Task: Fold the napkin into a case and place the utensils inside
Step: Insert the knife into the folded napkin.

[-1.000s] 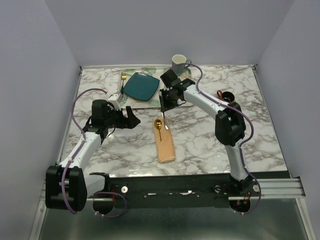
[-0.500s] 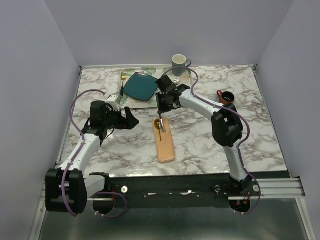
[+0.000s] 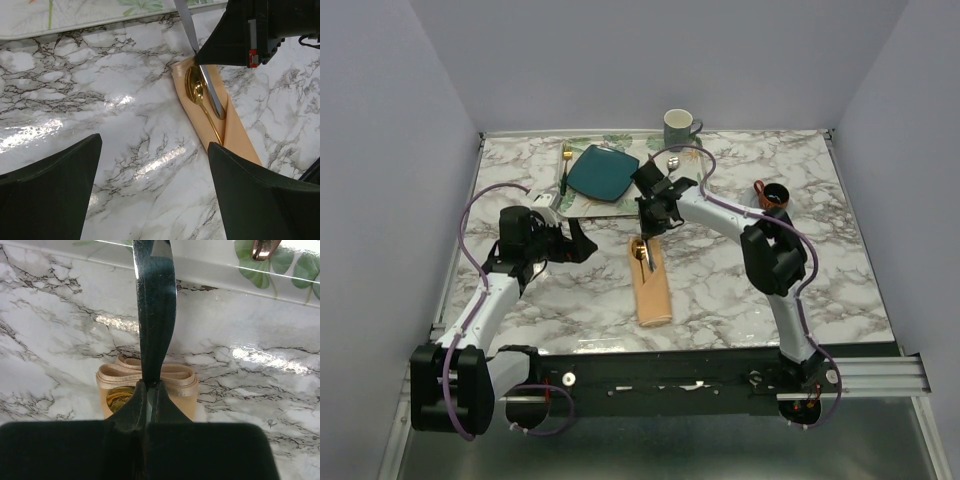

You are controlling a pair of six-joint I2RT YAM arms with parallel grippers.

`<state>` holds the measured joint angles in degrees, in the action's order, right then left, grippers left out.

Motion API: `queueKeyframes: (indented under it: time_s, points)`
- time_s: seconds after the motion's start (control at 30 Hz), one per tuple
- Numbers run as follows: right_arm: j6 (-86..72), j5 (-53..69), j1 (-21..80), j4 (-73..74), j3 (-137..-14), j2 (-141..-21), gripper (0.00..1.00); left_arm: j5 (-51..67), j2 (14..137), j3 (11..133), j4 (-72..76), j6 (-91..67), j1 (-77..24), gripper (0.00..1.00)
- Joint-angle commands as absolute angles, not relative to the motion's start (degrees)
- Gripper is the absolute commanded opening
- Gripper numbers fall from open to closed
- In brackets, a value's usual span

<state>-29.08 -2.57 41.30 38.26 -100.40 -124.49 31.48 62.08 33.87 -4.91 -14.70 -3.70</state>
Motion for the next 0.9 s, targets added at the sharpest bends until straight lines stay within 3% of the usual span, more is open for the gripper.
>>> queueKeyframes:
  time_s: [0.0,0.87]
  points:
    - [-31.1,-4.6,42.6,39.1,-98.7,-120.2,0.01,30.9,60.6,32.6,-4.4,-14.2,-3.3,0.99]
    - [-36.4,-5.4,44.5,42.8,-91.5,-114.1,0.01,31.0,57.9,29.7,-2.5,-14.6,-3.3,0.99]
